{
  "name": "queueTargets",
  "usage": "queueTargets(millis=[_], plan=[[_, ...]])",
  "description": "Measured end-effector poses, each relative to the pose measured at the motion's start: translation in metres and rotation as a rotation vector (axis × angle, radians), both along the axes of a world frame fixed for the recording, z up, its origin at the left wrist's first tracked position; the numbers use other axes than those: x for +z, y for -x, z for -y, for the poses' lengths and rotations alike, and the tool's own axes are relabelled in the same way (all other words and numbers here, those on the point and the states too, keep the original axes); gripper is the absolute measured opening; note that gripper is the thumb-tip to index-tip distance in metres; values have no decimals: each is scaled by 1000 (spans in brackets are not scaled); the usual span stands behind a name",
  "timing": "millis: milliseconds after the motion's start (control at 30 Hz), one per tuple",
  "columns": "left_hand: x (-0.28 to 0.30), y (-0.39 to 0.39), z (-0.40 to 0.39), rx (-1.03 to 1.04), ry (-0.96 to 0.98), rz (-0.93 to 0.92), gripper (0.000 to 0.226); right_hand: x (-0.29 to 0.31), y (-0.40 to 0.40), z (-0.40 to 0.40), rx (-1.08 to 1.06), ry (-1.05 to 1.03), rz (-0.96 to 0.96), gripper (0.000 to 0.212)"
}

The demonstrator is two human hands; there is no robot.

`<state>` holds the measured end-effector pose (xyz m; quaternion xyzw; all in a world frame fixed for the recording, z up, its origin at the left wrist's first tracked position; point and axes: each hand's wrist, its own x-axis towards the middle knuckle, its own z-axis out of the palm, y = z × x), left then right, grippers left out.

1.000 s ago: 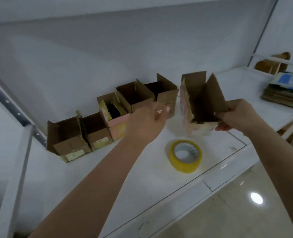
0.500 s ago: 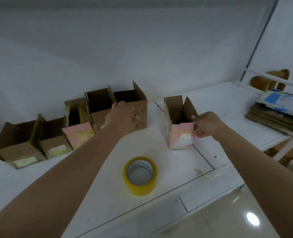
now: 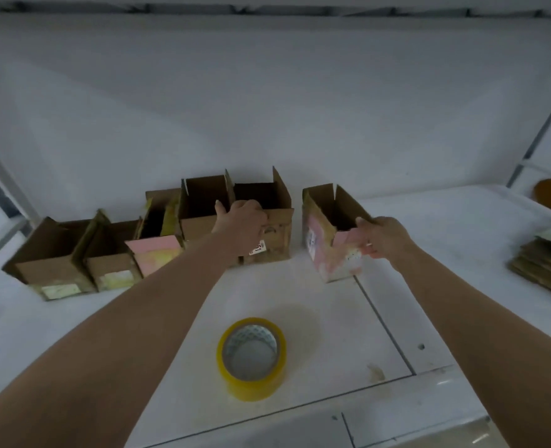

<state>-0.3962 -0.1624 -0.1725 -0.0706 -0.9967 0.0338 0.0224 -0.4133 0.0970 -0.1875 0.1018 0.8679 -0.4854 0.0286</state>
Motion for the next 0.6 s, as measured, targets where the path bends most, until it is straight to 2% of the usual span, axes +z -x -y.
queueTargets(millis=[200,300,367,500,600], plan=[[0,-3,1,33,15,-23,40,3,26,34,110,88,25,42],[-1,-5,3,46,39,-28,44,3,29,48,248,180,61,16],[-2,-6,2,58,44,-27,46,0,31,52,336,194,77,8],[-2,-10,0,67,63,-16,48,-6,33,50,463,187,94,33],[1,-12,0,62,62,7,50,-8,30,52,389,156,94,48]])
